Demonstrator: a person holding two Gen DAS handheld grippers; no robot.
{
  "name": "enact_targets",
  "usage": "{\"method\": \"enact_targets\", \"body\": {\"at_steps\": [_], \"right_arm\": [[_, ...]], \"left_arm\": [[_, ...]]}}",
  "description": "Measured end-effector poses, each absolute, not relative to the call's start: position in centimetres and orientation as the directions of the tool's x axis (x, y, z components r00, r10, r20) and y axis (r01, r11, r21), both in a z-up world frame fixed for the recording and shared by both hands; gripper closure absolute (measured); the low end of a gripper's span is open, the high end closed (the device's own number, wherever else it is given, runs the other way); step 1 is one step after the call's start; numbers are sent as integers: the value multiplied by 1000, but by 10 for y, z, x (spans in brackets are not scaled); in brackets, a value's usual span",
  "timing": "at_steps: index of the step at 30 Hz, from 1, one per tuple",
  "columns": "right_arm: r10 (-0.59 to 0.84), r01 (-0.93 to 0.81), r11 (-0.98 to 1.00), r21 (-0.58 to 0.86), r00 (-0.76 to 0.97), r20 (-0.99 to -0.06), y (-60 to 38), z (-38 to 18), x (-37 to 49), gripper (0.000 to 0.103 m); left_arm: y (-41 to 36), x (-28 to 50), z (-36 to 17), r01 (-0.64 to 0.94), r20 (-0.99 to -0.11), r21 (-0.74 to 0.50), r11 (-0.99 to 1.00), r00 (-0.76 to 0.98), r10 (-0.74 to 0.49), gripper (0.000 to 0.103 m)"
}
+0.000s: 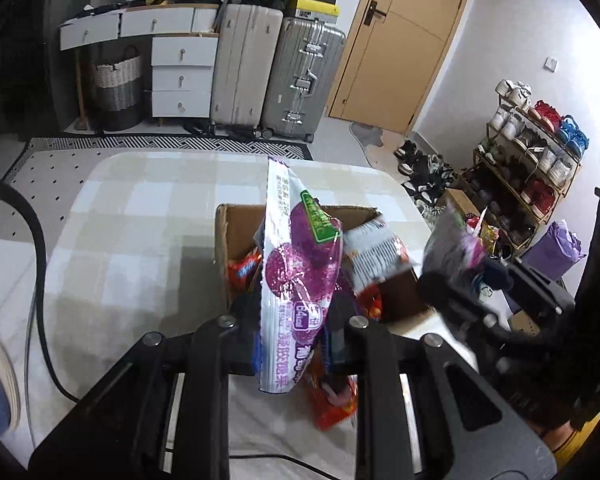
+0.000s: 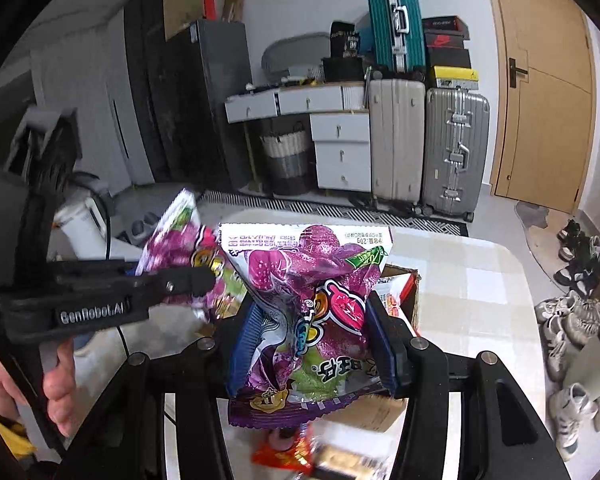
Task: Organize snacks
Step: 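Carry both grape candy bags over the SF box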
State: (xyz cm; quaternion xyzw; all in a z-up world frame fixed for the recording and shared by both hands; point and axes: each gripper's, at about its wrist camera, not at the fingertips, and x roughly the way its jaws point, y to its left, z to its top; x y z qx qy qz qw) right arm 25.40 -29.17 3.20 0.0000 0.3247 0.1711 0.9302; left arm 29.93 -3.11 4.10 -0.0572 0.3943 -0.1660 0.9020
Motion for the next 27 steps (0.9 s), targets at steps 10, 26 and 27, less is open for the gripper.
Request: {"method": "enact_targets", "body": {"at_steps": [10, 26, 27], "right_arm": [[266, -338, 941, 28, 685, -678, -280, -10, 306, 52], [271, -368, 929, 50, 579, -769, -277, -46, 337, 52], [273, -367, 929, 54, 577, -770, -277, -46, 339, 52]], "left_arm": [[-58, 377, 6, 285, -740, -208, 936, 580, -341, 85], [-67, 393, -35, 299, -774, -176, 938, 547, -319, 85], [-63, 387, -37, 303, -772, -179, 936, 547, -325, 85]]}}
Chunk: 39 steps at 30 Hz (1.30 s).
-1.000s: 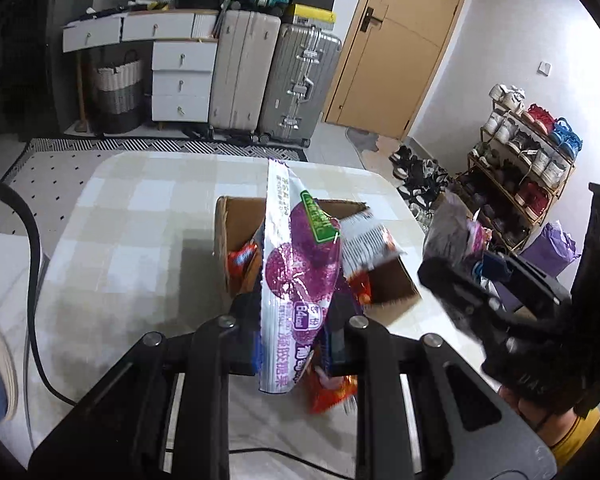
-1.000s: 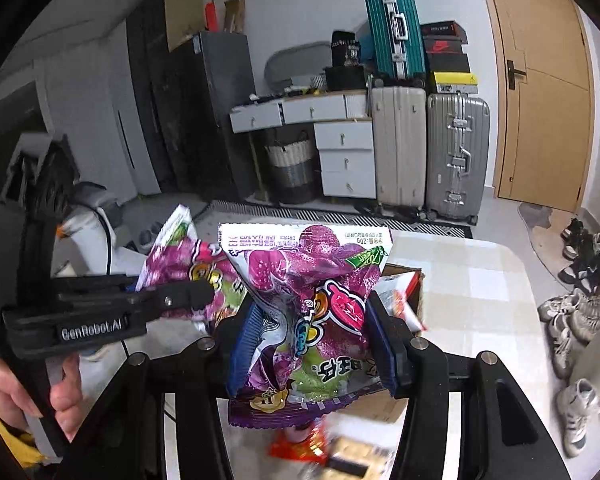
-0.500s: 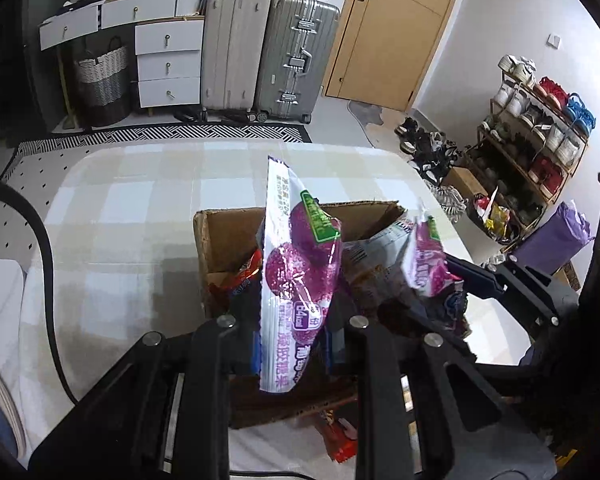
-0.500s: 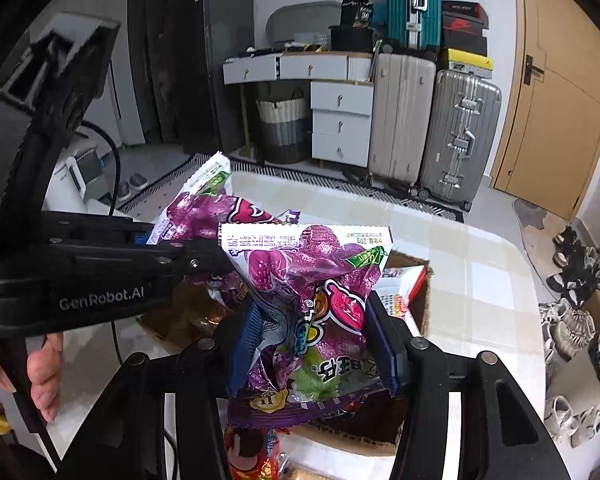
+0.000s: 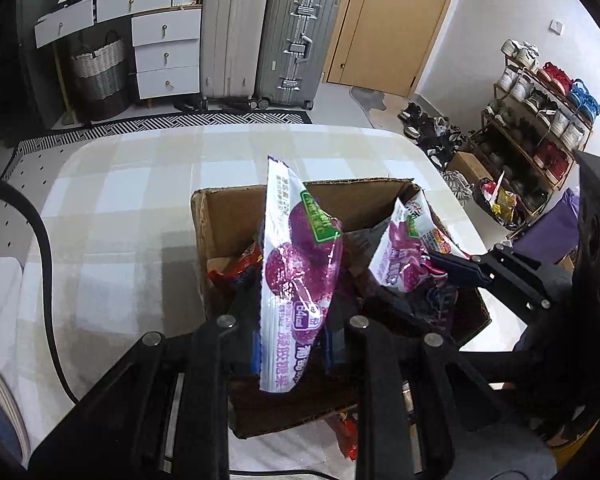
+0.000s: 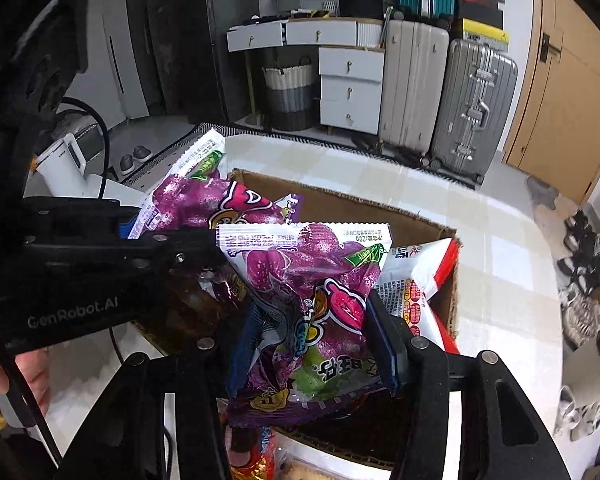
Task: Organize snacks
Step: 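Carry both grape candy bags over the SF box, then open both grippers to drop the candy bags into the box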
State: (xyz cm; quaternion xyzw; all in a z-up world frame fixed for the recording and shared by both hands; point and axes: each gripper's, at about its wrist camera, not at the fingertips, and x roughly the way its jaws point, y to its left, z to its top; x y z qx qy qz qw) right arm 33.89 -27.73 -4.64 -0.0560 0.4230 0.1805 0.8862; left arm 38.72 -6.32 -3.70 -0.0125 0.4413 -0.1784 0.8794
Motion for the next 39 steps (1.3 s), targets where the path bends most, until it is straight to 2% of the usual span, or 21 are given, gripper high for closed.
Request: {"method": "enact_targets", "body": {"at_steps": [19, 22, 24, 28, 30, 39], "right_arm": [[208, -335, 942, -12, 613, -762, -272, -41, 331, 51], [201, -330, 944, -15, 611, -766, -273, -41, 330, 50], [193, -327, 945, -23, 612, -767, -271, -39, 330, 47], [181, -323, 945, -42, 629, -756, -269, -33, 329, 37], [151, -306, 949, -76, 651, -744, -269, -30, 327, 22], [157, -296, 952, -75, 686, -710, -269, -19, 317, 22]], "left_arm": [[-72, 376, -41, 314, -809, -165, 935, 499, -311, 83], [-70, 376, -38, 312, -808, -174, 934, 497, -316, 71], [-68, 374, -34, 310, -799, -173, 935, 511, -317, 53], [-64, 371, -27, 305, -790, -178, 936, 522, -321, 49], [-62, 371, -23, 298, -789, -175, 938, 527, -315, 40], [-57, 364, -8, 293, -781, -175, 940, 540, -314, 34]]}}
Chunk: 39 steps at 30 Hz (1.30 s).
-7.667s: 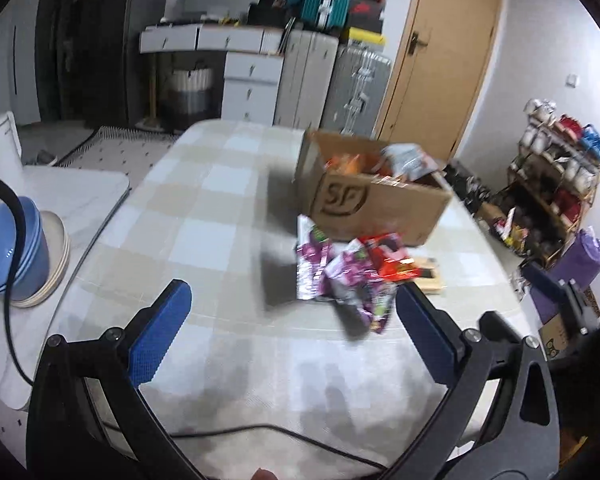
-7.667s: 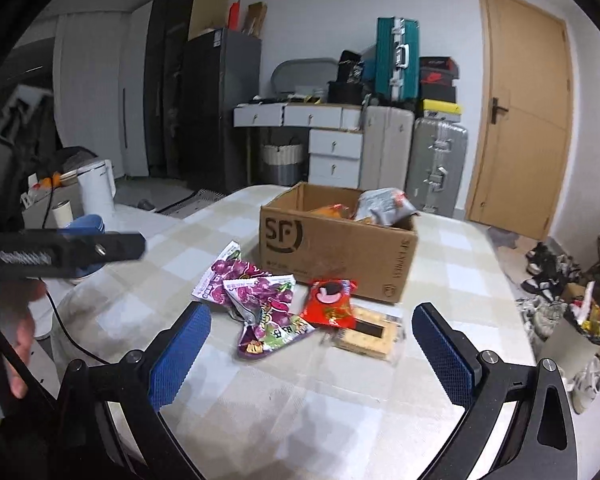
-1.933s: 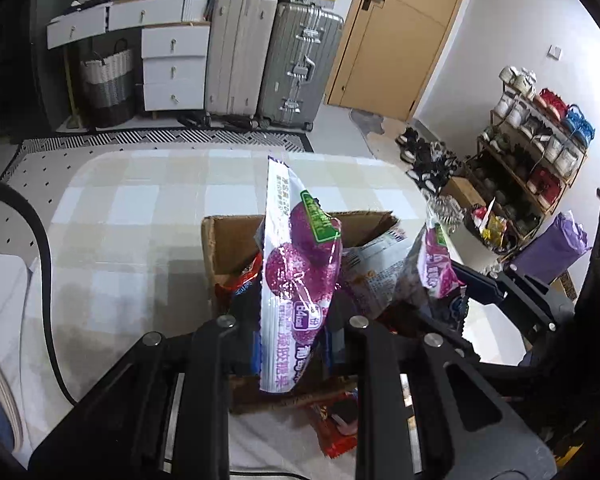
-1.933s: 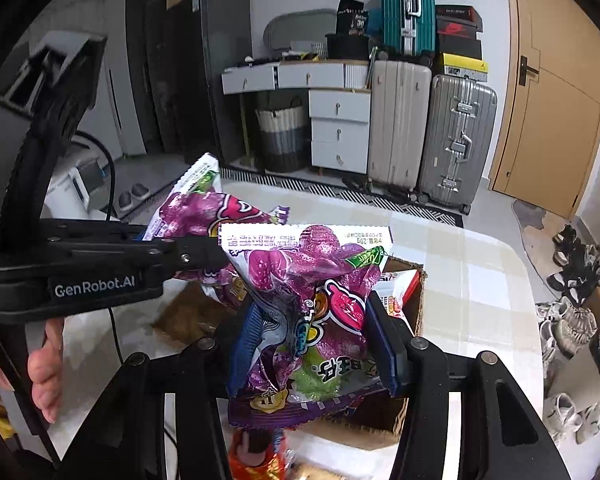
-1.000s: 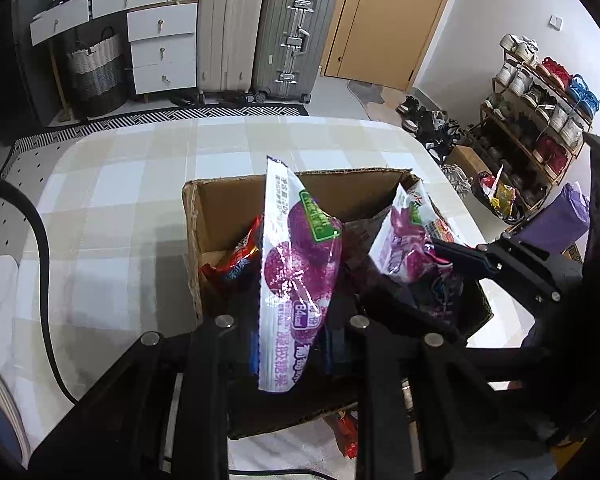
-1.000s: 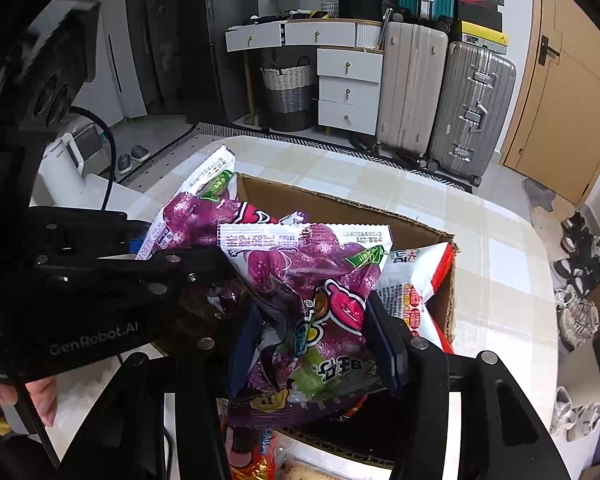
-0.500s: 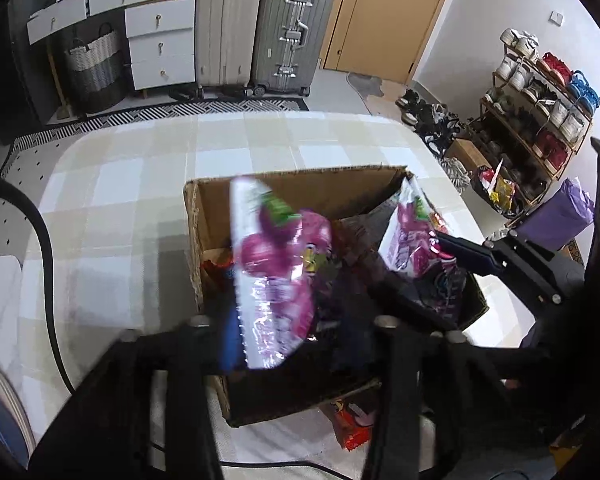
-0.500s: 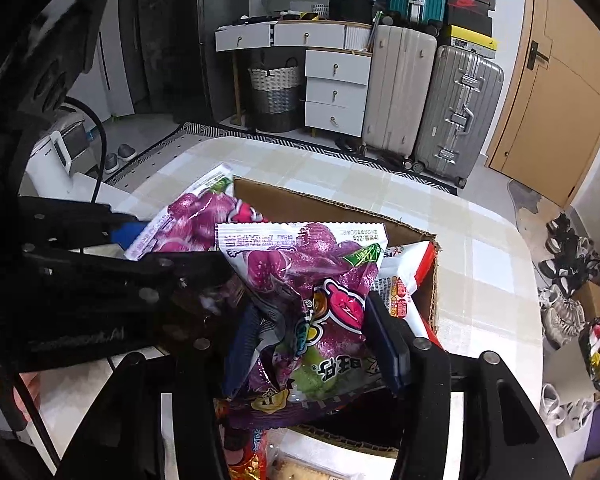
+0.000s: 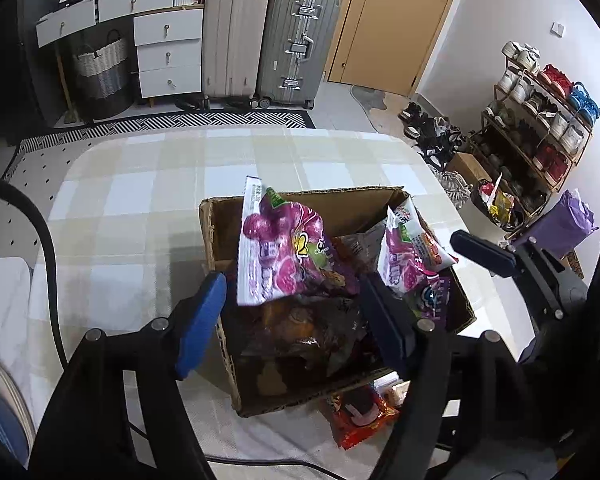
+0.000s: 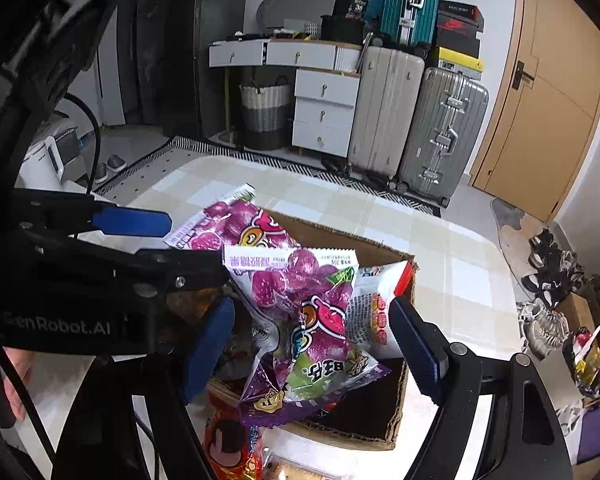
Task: Organize snacks
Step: 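Open both grippers to drop the candy bags into the box, then move both grippers back toward the red Oreo packet and crackers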
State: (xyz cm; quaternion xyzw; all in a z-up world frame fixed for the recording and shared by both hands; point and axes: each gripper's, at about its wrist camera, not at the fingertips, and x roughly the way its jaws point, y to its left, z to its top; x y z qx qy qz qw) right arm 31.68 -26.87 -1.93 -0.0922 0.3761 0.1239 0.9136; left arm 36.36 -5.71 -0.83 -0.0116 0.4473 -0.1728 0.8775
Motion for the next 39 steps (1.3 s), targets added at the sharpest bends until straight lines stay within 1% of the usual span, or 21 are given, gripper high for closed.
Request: {"method": "enact_targets", "body": {"at_steps": [9, 16, 28, 34, 36, 39], "right_arm": [[168, -296, 952, -74, 711, -683, -267, -10, 309, 22], [168, -287, 956, -66, 714, -679, -265, -8, 305, 22], [174, -256, 966, -29, 731, -659, -270, 1, 293, 22], [212, -235, 971, 43, 769, -604, -283, 20, 265, 22], [230, -233, 970, 72, 780, -582, -288, 26, 250, 17], [252, -227, 967, 113, 800, -545, -295, 35, 221, 16]], "left_arm": [[-46, 357, 1, 274, -780, -178, 945, 547, -305, 33], [-39, 351, 7, 262, -779, -174, 949, 553, -295, 33], [-19, 324, 36, 233, -734, -202, 951, 607, -304, 33], [-9, 288, 56, 242, -701, -213, 947, 637, -321, 26], [-6, 273, 62, 248, -694, -206, 947, 645, -320, 26], [-4, 243, 70, 248, -668, -216, 944, 668, -329, 23]]}}
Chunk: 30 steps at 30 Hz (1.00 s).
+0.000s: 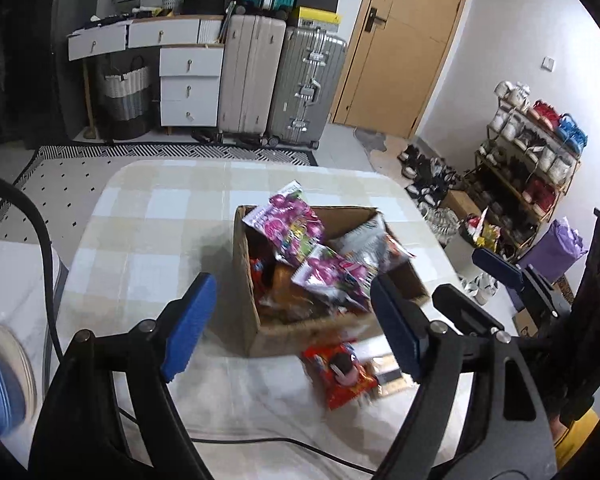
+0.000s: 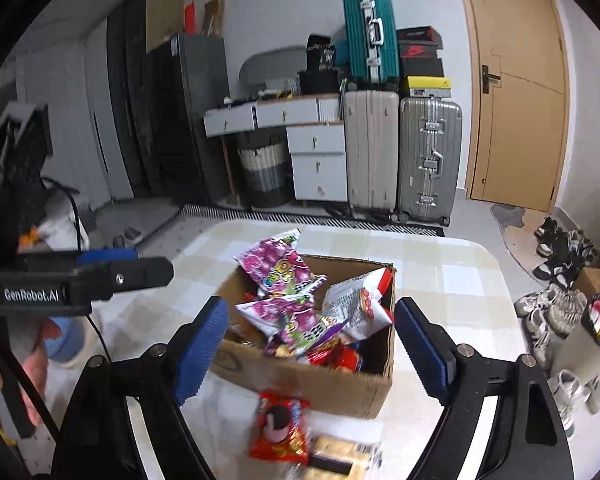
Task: Organize snacks
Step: 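Move both grippers back toward the red Oreo packet and crackers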
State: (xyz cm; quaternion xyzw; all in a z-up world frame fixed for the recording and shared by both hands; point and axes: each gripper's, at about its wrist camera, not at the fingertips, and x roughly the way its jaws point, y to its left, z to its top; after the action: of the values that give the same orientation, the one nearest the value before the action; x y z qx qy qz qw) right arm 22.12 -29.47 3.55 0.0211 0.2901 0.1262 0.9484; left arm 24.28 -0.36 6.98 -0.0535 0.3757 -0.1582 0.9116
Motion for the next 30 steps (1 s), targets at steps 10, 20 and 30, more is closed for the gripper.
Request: {"method": "enact_targets", "body": {"at_steps": [10, 20, 30], "right_arm": [[254, -235, 967, 98, 862, -438, -297, 56, 119, 5], [235, -195, 970, 148, 906, -351, -314, 53, 48, 1], [245, -185, 963, 196, 903, -353, -326, -6, 38, 1]], "left_arm": [[-1, 117, 96, 202, -565, -161, 966, 784, -258, 17], [10, -4, 115, 155, -432, -130, 979, 880, -197, 1], [7, -4, 60, 149, -458, -100, 984, 871, -178, 1]]}}
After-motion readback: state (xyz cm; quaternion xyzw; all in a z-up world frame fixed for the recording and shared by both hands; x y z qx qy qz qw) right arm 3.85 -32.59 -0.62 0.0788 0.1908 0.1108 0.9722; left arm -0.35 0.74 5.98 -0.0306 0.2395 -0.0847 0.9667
